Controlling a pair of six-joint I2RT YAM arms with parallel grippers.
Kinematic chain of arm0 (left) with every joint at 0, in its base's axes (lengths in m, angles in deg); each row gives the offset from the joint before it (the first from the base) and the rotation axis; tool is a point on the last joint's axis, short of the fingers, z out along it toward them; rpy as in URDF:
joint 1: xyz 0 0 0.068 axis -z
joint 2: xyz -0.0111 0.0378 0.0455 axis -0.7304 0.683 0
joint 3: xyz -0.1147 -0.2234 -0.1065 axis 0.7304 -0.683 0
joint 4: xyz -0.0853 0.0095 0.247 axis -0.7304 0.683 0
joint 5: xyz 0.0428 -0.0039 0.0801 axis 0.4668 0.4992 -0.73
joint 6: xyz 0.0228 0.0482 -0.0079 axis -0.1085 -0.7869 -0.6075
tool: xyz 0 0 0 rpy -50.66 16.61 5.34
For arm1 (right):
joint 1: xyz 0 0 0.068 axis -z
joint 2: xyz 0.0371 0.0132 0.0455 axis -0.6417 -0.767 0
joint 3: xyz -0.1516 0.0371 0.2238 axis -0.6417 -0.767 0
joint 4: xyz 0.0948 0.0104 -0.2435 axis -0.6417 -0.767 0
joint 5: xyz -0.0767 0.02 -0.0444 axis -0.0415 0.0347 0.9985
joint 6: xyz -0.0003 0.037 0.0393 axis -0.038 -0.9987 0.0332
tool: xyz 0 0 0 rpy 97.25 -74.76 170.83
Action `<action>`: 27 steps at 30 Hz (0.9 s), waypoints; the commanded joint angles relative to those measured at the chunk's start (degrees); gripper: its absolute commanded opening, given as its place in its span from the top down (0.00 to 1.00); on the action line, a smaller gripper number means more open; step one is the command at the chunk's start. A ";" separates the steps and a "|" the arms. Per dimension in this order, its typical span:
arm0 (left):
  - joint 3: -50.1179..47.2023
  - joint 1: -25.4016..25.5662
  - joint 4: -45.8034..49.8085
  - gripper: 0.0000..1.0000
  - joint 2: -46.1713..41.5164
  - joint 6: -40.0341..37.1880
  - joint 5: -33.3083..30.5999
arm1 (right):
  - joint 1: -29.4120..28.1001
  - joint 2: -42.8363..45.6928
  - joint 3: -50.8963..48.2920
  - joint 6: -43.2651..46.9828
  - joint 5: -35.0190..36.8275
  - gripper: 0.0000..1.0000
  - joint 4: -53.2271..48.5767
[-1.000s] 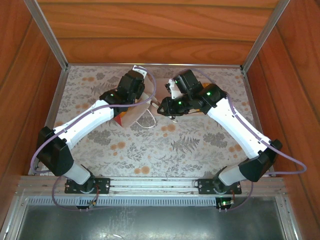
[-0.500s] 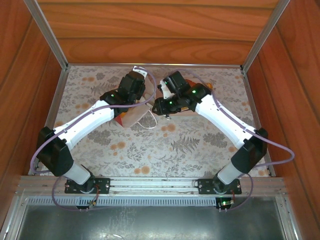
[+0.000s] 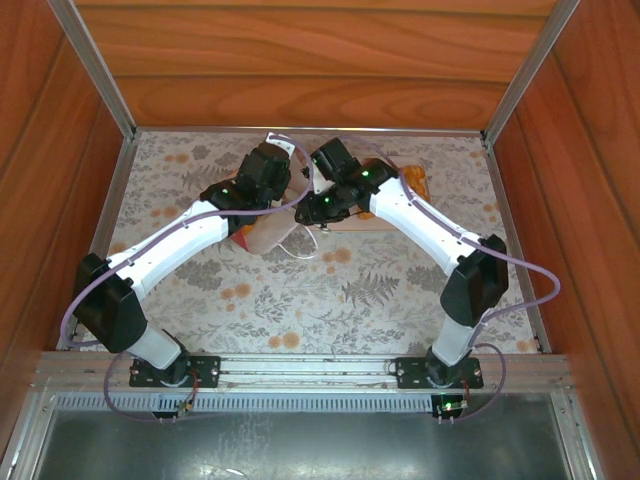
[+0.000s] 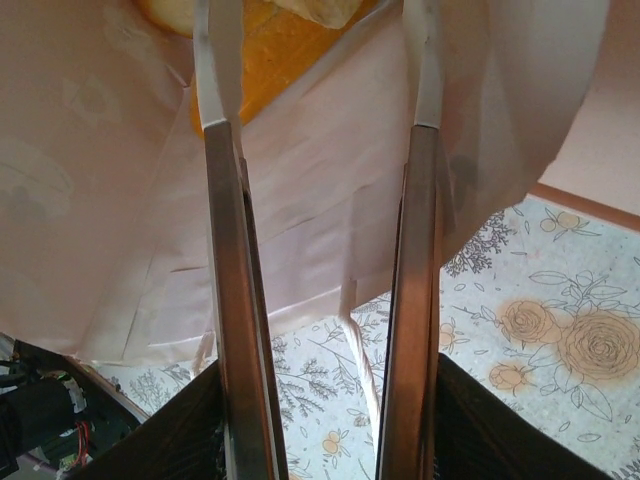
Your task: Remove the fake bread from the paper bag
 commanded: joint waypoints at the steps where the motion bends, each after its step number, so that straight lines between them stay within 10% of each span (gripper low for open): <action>1: -0.08 0.60 -0.06 1.00 -1.70 0.87 -0.18 | -0.50 -0.89 2.21 0.75 -0.55 0.50 1.31; 27: -0.71 0.69 -0.06 1.00 -2.51 1.25 0.12 | 0.55 -5.17 2.43 -0.74 -5.74 0.42 9.17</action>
